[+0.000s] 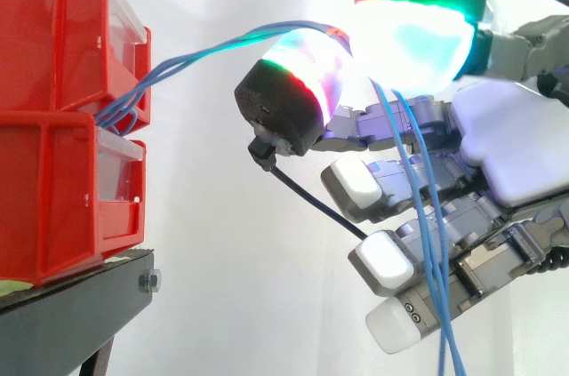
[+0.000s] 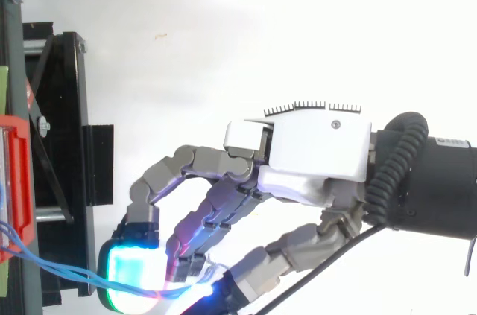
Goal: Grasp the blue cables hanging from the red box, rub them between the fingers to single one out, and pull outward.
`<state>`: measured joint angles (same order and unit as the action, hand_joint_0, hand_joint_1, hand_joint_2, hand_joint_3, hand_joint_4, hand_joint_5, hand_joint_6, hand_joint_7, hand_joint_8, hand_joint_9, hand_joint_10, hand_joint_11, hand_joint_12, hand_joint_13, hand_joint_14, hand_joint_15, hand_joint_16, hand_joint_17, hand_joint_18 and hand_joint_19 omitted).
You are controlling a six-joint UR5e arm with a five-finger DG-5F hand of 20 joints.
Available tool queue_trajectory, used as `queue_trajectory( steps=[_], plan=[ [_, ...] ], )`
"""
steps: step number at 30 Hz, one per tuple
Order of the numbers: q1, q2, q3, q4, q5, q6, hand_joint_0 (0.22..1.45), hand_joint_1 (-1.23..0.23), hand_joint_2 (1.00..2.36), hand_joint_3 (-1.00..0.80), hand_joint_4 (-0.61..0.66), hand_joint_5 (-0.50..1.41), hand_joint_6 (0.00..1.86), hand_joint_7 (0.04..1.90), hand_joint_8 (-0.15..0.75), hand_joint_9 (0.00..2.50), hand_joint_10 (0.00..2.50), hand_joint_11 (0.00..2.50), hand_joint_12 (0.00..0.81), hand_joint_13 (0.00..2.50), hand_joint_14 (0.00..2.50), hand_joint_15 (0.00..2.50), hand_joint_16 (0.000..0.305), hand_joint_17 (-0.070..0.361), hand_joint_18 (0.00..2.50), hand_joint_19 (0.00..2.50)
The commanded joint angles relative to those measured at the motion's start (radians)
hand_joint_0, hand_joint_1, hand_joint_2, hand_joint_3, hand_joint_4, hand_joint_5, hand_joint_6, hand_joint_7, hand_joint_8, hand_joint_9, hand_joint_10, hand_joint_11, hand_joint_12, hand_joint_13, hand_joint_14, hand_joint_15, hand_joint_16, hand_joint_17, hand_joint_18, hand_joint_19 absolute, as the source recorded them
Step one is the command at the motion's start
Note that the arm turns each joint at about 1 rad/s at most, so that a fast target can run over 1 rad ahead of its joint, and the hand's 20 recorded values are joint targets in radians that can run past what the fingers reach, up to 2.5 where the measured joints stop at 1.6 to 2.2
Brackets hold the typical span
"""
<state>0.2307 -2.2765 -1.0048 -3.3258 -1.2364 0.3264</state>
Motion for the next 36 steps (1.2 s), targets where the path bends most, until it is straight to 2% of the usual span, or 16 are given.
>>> queue_trajectory(
  steps=[1,7,11,17,22,25,27,36],
  plan=[
    [0.001,0.0,0.0,0.0,0.0,-0.001,0.52,-0.89,1.0,-0.5,-0.2,-0.15,0.92,0.84,0.23,0.93,0.01,0.57,0.399,0.76,0.02,0.44,0.061,0.137,0.49,0.32],
    [0.001,0.0,0.0,0.0,0.0,0.0,0.49,-0.8,1.0,-0.5,-0.2,-0.14,0.92,0.85,0.255,0.99,0.01,0.56,0.414,0.78,0.02,0.43,0.064,0.143,0.47,0.33],
    [0.001,0.0,0.0,0.0,0.0,-0.001,0.58,-0.68,1.0,-0.5,-0.23,-0.13,0.9,0.93,0.245,1.04,0.01,0.57,0.397,0.79,0.02,0.45,0.061,0.137,0.42,0.36],
    [0.001,0.0,0.0,0.0,0.0,-0.001,0.58,-0.64,1.0,-0.5,-0.21,-0.1,0.89,0.98,0.245,1.11,0.01,0.57,0.406,0.78,0.02,0.46,0.065,0.147,0.26,0.38],
    [0.001,0.0,0.0,0.0,0.0,-0.001,0.57,-0.66,1.0,-0.46,-0.19,-0.1,0.88,1.0,0.249,1.11,0.01,0.57,0.407,0.77,0.02,0.47,0.065,0.145,0.26,0.39],
    [0.001,0.0,0.0,0.0,0.0,-0.001,0.51,-0.69,1.0,-0.5,-0.17,-0.11,0.88,0.96,0.266,1.09,0.02,0.57,0.425,0.78,0.02,0.46,0.067,0.151,0.31,0.39],
    [0.001,0.0,0.0,0.0,0.0,-0.001,0.45,-0.67,1.0,-0.5,-0.17,-0.11,0.88,0.9,0.279,1.1,0.01,0.56,0.444,0.8,0.01,0.45,0.071,0.16,0.37,0.38],
    [0.001,0.0,0.0,0.0,0.0,-0.001,0.36,-0.62,1.0,-0.5,-0.14,-0.09,0.84,0.87,0.309,1.1,0.01,0.53,0.485,0.8,0.01,0.45,0.081,0.182,0.41,0.4]
  ],
)
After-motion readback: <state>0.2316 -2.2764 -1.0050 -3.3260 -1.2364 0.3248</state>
